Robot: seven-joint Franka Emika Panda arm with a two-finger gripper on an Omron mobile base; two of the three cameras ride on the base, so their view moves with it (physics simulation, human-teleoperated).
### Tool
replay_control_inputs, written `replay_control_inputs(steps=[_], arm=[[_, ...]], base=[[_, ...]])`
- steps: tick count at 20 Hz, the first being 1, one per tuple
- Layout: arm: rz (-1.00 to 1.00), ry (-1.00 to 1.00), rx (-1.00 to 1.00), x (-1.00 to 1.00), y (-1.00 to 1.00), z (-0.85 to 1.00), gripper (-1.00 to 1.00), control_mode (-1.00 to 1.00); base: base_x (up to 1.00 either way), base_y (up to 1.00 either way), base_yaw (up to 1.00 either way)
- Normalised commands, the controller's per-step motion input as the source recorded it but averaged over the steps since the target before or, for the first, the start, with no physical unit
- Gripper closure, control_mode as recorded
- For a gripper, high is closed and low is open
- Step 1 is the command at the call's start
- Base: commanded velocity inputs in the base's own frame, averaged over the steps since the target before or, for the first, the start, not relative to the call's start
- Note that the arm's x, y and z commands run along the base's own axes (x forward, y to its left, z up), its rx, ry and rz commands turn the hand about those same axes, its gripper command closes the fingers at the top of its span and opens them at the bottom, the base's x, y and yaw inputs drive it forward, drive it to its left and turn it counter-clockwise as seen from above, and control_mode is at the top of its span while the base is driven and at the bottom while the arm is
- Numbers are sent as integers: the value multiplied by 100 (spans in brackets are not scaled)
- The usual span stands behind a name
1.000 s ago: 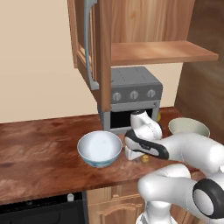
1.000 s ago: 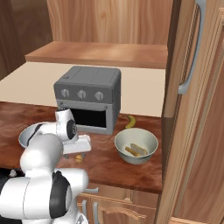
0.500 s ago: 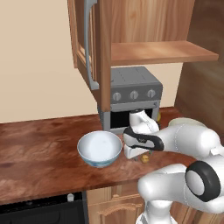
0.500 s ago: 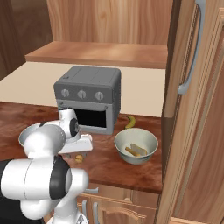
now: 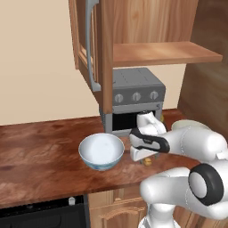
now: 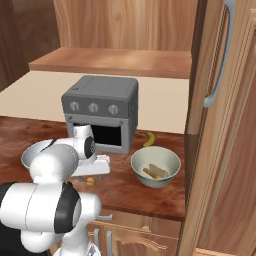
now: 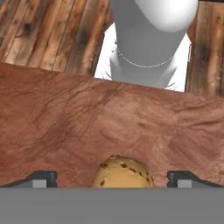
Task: Pick both bowls and place them on the counter. Then place the hotdog bun in one bowl and place the cookie dough ball in the other bowl.
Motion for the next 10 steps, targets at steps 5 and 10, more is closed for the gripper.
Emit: replay_control_inputs(steps=[5,10], arm=[[0,0,0,0,0,-12,-100,-100],[0,1,0,1,0,-10,-100,-100]], base=[[0,0,0],[0,0,0]])
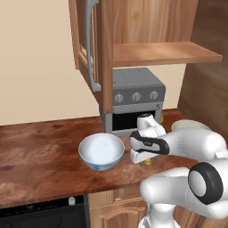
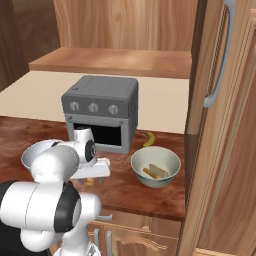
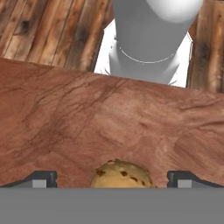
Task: Pick both bowls and place them on the counter. Then place the hotdog bun in one bowl and place the cookie dough ball in the other bowl.
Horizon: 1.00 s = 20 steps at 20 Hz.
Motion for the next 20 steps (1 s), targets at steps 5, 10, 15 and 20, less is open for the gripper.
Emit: replay_control_inputs(steps=[5,10,15,20], arm=[[0,0,0,0,0,-12,-100,-100],[0,0,0,-3,0,-13,100,-100],[0,0,0,-1,0,-9,100,-100],[0,0,7,-14,0,37,100,-100]], base=[[0,0,0],[0,0,0],[0,0,0],[0,0,0]])
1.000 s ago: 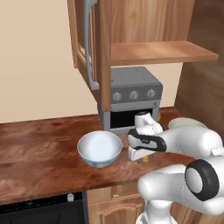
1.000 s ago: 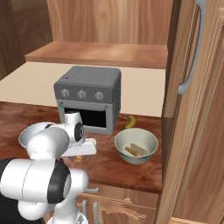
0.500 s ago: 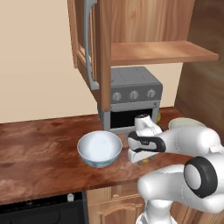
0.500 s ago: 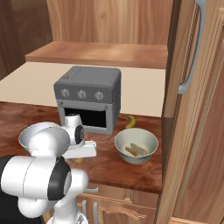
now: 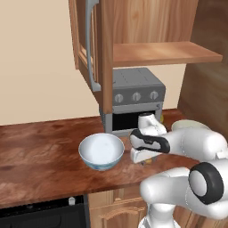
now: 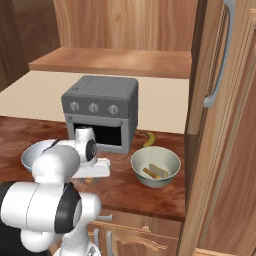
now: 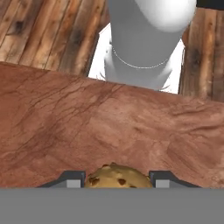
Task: Pick both bowls and place them on the counter. Then place the hotdog bun in one bowl and place the cookie dough ball in the other bowl.
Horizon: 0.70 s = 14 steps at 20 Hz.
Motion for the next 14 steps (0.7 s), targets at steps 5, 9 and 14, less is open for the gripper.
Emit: replay_control_inputs(steps=[5,9,14], arm=[[0,-11,8,-38,1,82,100,-100],[0,-11,8,-41,9,82,100,-100],[0,-11,5,-39,16,79,100,-100]], base=[[0,0,0],[0,0,0],[0,0,0]])
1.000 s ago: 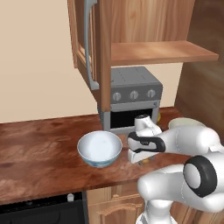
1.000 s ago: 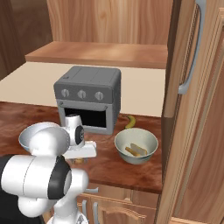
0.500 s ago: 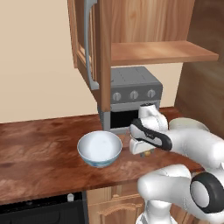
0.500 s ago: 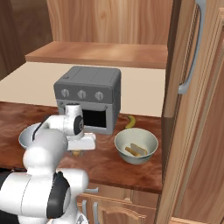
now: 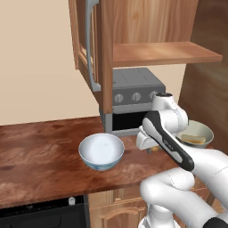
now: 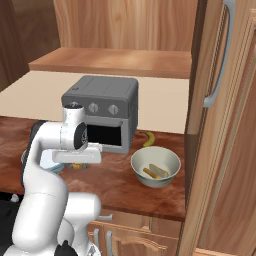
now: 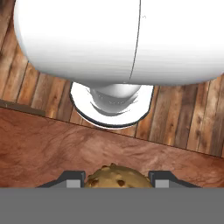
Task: Pick both bowls and place them on the counter. Then place the hotdog bun in one bowl and place the cookie dough ball in the other bowl.
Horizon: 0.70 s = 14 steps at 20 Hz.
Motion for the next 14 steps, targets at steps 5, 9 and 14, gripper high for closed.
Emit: replay_control_inputs(steps=[5,9,14], arm=[[0,-7,3,-21,37,58,100,-100],[0,0,1,-1,52,51,100,-100],[0,3,0,0,53,43,100,-100]], base=[[0,0,0],[0,0,0],[0,0,0]])
